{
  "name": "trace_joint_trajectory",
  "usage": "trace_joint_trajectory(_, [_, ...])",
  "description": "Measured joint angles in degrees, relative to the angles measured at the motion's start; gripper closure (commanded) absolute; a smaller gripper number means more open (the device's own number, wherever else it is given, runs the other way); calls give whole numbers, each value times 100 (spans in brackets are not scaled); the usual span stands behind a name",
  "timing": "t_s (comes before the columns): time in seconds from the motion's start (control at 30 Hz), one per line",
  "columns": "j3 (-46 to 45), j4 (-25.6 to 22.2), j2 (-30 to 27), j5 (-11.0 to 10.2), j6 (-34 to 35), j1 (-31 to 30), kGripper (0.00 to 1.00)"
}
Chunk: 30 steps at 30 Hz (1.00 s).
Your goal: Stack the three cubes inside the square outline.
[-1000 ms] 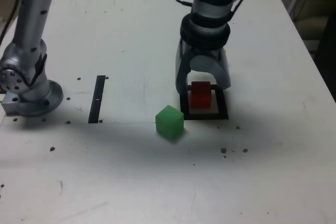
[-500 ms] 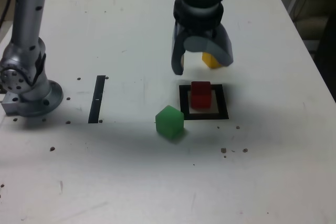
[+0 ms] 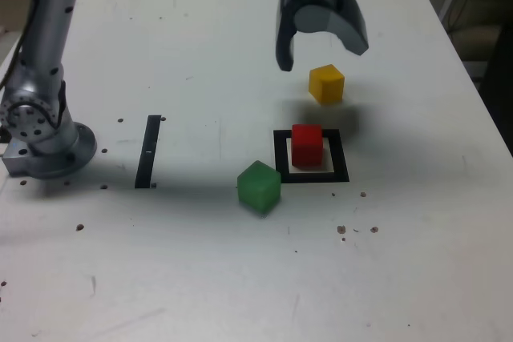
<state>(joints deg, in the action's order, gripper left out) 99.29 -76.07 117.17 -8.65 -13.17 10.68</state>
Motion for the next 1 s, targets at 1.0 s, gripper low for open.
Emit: trace_joint_trajectory(1.0, [1333,-1070,1311,397,1307,602,1])
